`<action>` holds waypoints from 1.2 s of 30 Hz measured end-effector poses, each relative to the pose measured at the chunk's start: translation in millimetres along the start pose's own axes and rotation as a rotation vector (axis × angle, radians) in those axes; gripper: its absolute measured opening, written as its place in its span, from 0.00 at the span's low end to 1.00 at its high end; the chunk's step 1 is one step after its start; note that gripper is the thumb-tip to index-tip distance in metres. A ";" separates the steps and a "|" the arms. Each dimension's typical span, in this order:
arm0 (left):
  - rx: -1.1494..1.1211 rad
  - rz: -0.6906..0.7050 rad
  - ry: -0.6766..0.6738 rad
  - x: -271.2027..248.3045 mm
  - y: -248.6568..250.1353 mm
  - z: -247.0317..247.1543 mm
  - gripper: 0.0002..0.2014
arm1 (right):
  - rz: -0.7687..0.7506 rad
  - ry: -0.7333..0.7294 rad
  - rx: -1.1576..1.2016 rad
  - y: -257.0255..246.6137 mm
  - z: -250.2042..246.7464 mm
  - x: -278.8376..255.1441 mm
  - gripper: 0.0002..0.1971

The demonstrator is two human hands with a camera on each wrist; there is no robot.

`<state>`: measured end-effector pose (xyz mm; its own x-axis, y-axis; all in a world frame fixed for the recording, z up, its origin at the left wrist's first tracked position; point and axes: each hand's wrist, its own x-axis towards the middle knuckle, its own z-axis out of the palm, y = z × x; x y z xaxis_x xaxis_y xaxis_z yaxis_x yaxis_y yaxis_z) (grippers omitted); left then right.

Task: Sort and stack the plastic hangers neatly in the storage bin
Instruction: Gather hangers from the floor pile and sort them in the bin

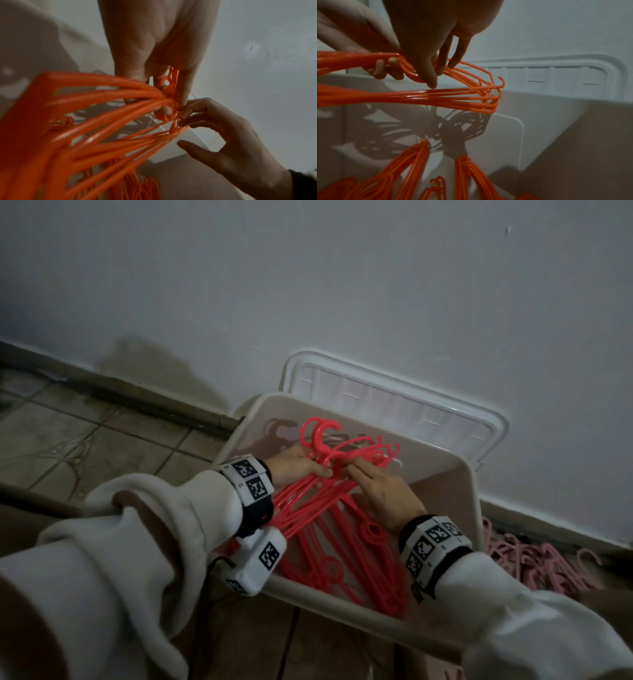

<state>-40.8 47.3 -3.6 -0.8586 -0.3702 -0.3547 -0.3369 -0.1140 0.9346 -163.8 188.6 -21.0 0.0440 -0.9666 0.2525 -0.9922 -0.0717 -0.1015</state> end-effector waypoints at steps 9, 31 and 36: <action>0.126 -0.072 0.135 15.9 -14.9 -9.5 0.10 | 0.197 -0.255 0.114 19.3 31.6 1.6 0.11; 0.076 -0.139 0.113 43.7 -34.7 -28.8 0.06 | 0.604 -1.087 0.537 29.5 172.7 -6.7 0.13; 0.073 -0.130 0.150 40.8 -31.9 -26.1 0.10 | 0.717 -1.027 0.737 30.1 162.7 -4.4 0.11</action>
<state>-55.1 11.7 -47.1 -0.7406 -0.4908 -0.4588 -0.4727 -0.1046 0.8750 -175.0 150.6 -181.8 -0.0494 -0.5723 -0.8186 -0.5664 0.6911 -0.4490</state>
